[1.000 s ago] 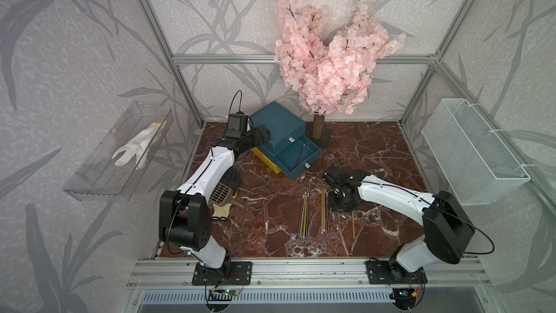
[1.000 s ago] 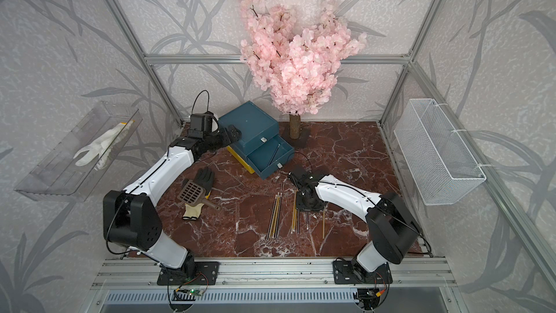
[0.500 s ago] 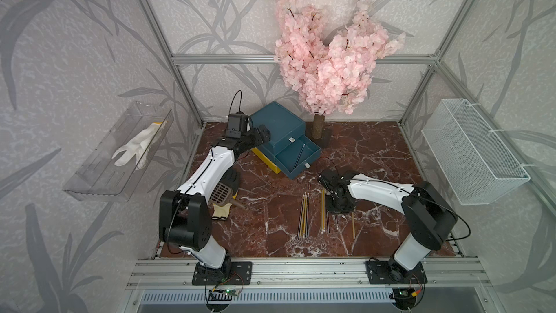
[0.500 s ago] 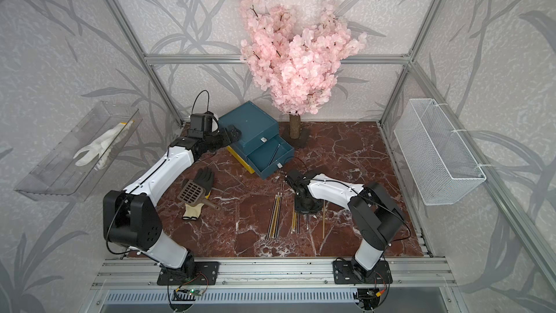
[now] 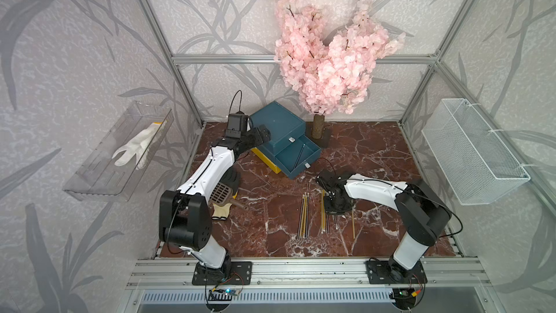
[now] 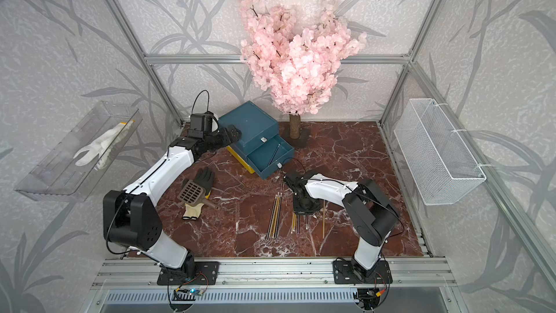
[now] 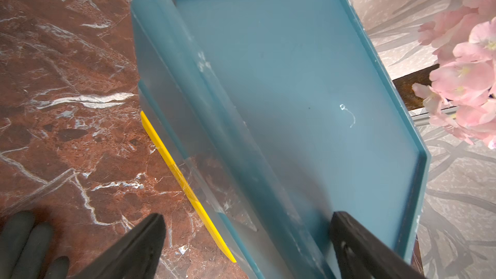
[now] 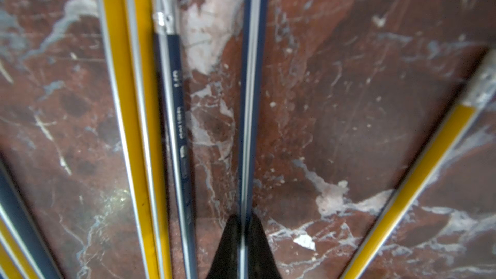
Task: Please place the pencils in the drawer according to their color
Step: Pick up the pencil from the center of the board, then place the pencil in the drawer.
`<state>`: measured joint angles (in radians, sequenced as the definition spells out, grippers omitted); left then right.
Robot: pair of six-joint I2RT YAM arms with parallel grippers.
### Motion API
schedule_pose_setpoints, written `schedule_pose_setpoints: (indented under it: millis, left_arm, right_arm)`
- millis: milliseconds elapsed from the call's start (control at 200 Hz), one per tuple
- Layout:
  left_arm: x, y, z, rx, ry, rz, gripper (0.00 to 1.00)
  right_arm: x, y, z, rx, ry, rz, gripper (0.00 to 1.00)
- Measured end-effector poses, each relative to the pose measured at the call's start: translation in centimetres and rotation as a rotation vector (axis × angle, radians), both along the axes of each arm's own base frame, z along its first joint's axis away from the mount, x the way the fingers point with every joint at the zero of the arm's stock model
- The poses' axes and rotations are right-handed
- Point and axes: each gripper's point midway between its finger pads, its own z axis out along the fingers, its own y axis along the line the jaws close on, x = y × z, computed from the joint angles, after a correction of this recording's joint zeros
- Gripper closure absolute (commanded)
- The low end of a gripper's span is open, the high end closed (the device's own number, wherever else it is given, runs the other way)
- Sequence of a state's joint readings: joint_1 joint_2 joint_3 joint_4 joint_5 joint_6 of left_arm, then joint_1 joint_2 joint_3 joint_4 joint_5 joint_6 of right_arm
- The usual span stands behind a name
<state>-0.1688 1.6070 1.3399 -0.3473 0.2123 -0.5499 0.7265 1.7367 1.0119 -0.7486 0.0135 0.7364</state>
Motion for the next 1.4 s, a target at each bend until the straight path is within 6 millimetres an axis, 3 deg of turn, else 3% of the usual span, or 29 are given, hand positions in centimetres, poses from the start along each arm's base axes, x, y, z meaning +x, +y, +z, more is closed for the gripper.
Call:
schedule_pose_setpoints:
  millis: [340, 500, 695, 845, 1020, 1195, 1400]
  left_arm:
    - [0.0, 0.0, 0.0, 0.000, 0.000, 0.000, 0.00]
    - [0.0, 0.0, 0.0, 0.000, 0.000, 0.000, 0.00]
    - [0.0, 0.0, 0.0, 0.000, 0.000, 0.000, 0.00]
    - [0.0, 0.0, 0.0, 0.000, 0.000, 0.000, 0.00]
    - [0.0, 0.0, 0.0, 0.000, 0.000, 0.000, 0.00]
    - [0.0, 0.0, 0.0, 0.000, 0.000, 0.000, 0.00]
    - [0.0, 0.0, 0.0, 0.000, 0.000, -0.001, 0.00]
  right_arm:
    - [-1.1, -1.2, 0.9, 0.058, -0.007, -0.084, 1.00]
    - [-0.5, -0.7, 4.1, 0.171, -0.070, -0.140, 1.00]
    - [0.6, 1.6, 7.9, 0.318, -0.118, -0.168, 1.00]
    - [3.0, 4.6, 11.7, 0.457, -0.180, -0.183, 1.00]
    - [7.4, 8.9, 15.8, 0.640, -0.259, -0.217, 1.00]
    - [12.1, 12.2, 16.8, 0.735, -0.290, -0.264, 1.00]
    - [16.8, 14.0, 17.2, 0.786, -0.332, -0.309, 1.00]
